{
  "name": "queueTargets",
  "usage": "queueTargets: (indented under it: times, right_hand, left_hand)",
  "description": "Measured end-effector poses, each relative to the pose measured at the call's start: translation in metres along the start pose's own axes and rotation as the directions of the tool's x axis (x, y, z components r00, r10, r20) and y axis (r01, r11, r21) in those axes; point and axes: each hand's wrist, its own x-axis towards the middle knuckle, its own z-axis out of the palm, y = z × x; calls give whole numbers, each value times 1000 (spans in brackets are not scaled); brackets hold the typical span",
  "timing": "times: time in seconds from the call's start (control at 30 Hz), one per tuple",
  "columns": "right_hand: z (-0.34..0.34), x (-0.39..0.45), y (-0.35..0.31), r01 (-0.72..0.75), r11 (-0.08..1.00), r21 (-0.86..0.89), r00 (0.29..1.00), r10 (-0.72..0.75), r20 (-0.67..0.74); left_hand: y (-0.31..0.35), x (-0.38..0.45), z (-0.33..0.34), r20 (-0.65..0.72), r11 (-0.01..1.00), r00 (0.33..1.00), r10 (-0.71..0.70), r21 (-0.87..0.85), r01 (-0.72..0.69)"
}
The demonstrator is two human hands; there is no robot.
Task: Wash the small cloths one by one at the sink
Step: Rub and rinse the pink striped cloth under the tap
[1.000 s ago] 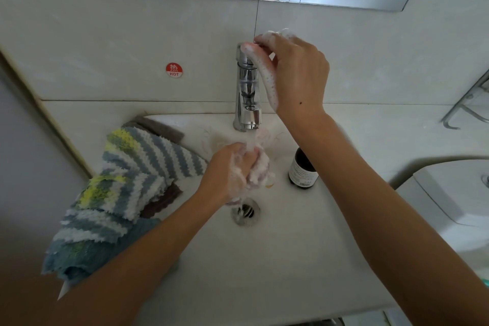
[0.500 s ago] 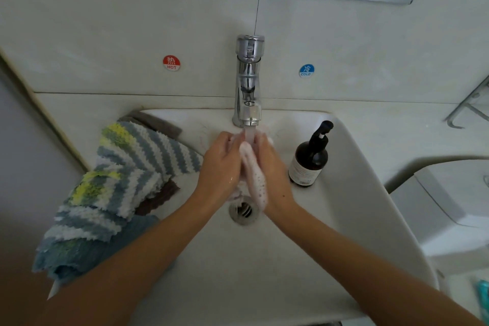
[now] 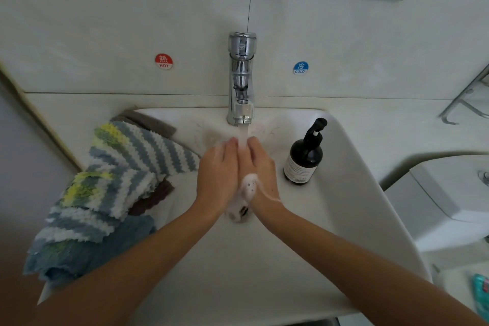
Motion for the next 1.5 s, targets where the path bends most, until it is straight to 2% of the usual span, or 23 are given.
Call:
queueTargets:
  times: [0.03,0.13,0.2,0.27,0.4,0.5,0.57,0.63,0.83,0.97,1.07,1.13,1.2,1.33,1.5]
  right_hand:
    - [-1,3,-2,-28,999,-18,1000,28,-10]
    - [-3,10,-5,-158,987,-10,987,158,-14]
    - [-3,13,-5,-253,964,84,966,256,-31]
    - [-6,15,-7,-282,937,204,950,303,-76]
    - [-12,19,-10,-218,901,374,948,287,-139]
    - [-4,13,-7,-182,945,271,965,224,-135]
    - [1,8,-6,-150,975,167,982,167,-92]
    - [4,6,-5,-134,982,134,989,141,-42]
    - [7,3,-8,-202,957,206,979,191,75]
    - [4,-1,-5,-232,939,253,972,216,88]
    - [-5,1,-5,-261,921,290,965,253,67]
    - [-8,1,-5,-276,907,317,960,277,45]
    - [-9,2,-4,-245,922,301,967,255,4]
    - [-12,3,0,-176,944,279,978,201,-62]
    - [-15,5,4,-65,955,290,991,97,-96]
  left_hand:
    - [1,-2,0,2,996,997,73,46,-73]
    - [5,-7,0,-22,993,994,104,50,-103]
    - [6,-11,3,-3,993,994,106,47,-105]
    - [5,-14,6,29,995,995,93,35,-94]
    - [0,-15,7,72,995,996,57,77,-62]
    - [1,-18,7,22,992,996,90,86,-91]
    - [2,-17,6,-38,984,990,138,115,-133]
    - [4,-14,4,-61,986,988,145,96,-138]
    - [-1,-2,1,-65,993,992,109,45,-106]
    - [-4,0,1,-40,989,992,116,94,-112]
    - [2,-4,1,20,973,980,200,112,-201]
    - [6,-5,3,58,937,963,262,222,-268]
    - [7,-5,4,64,928,966,250,270,-258]
    - [7,-10,3,62,963,974,218,148,-225]
    - [12,-12,2,128,992,991,-28,127,11]
